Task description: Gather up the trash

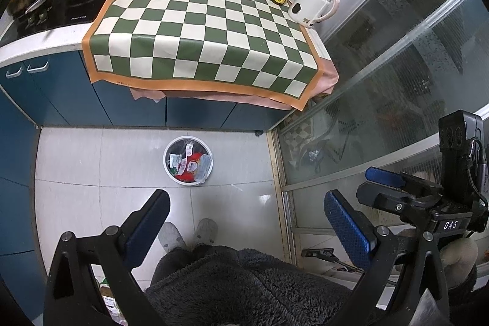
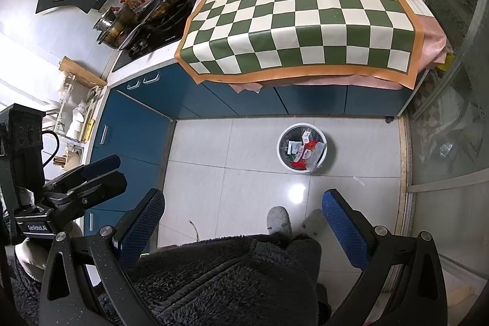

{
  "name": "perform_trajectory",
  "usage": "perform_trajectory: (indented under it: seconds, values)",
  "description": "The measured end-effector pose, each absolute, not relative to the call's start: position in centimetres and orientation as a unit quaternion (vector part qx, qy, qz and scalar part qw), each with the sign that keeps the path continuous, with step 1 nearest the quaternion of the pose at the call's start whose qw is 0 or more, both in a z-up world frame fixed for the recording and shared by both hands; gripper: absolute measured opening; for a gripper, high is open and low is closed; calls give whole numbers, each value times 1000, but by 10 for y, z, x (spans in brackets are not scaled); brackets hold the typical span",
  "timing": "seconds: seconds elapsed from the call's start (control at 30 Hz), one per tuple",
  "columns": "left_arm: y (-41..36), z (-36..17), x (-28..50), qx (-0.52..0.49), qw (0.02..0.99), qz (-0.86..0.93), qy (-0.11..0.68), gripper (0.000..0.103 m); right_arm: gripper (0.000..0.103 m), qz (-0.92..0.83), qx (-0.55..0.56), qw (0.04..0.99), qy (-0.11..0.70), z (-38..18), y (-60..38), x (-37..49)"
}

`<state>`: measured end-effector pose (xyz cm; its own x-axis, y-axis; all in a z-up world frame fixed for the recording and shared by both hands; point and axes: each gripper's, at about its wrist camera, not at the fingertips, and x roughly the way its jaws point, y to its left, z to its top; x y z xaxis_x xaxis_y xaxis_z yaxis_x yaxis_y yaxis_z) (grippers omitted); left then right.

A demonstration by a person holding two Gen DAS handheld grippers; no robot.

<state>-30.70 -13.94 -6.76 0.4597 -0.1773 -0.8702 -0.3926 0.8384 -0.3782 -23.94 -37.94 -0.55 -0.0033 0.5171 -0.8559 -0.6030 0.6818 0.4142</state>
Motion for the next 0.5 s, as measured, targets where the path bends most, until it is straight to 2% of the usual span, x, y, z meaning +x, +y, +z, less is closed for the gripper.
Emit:
perform_trajectory:
  seconds: [0.5]
  values:
    - [-138, -68, -308, -275, 809, 65, 516, 103, 103, 394, -38, 706, 587, -10, -370, -242]
